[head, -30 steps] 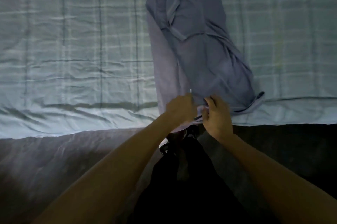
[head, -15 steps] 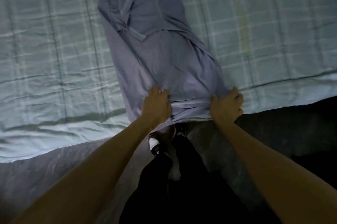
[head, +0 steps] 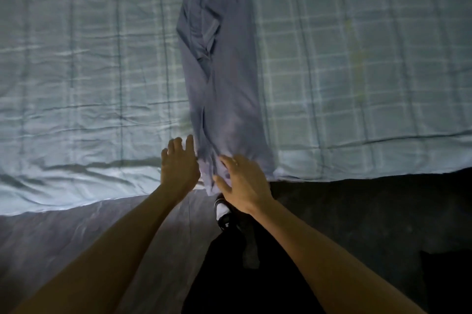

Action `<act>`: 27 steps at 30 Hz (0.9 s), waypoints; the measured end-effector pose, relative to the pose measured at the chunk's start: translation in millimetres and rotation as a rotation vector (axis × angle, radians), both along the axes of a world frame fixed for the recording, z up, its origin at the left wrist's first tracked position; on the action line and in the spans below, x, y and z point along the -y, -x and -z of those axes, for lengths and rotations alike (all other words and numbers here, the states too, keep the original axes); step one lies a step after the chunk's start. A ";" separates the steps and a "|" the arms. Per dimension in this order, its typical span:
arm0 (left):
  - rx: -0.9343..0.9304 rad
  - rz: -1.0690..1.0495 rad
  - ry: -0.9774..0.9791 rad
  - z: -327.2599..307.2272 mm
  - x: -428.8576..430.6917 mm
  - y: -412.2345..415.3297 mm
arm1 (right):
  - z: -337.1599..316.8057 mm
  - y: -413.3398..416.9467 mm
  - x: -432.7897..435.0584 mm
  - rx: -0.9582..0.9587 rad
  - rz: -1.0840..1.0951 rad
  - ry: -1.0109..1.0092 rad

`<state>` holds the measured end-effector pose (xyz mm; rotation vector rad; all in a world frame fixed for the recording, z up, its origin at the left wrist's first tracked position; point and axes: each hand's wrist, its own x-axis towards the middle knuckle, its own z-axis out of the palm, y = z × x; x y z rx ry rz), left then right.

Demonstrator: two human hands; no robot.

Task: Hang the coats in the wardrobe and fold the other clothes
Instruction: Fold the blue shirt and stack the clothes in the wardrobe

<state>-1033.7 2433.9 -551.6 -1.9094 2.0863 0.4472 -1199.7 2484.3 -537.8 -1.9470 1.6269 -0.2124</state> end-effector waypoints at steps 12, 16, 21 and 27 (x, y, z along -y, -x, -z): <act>-0.112 0.494 -0.072 22.5 -30.7 16.5 | 29.4 27.5 3.9 -0.367 -0.110 -0.035; -0.223 0.540 0.094 36.0 -20.5 3.8 | 32.4 25.3 18.5 -0.282 -0.022 0.100; -0.413 0.250 -0.033 6.9 3.3 6.2 | 9.6 22.7 34.2 -0.196 0.000 -0.019; -0.439 0.190 -0.649 -23.1 55.4 7.1 | -21.3 19.9 74.2 -0.172 0.131 -0.502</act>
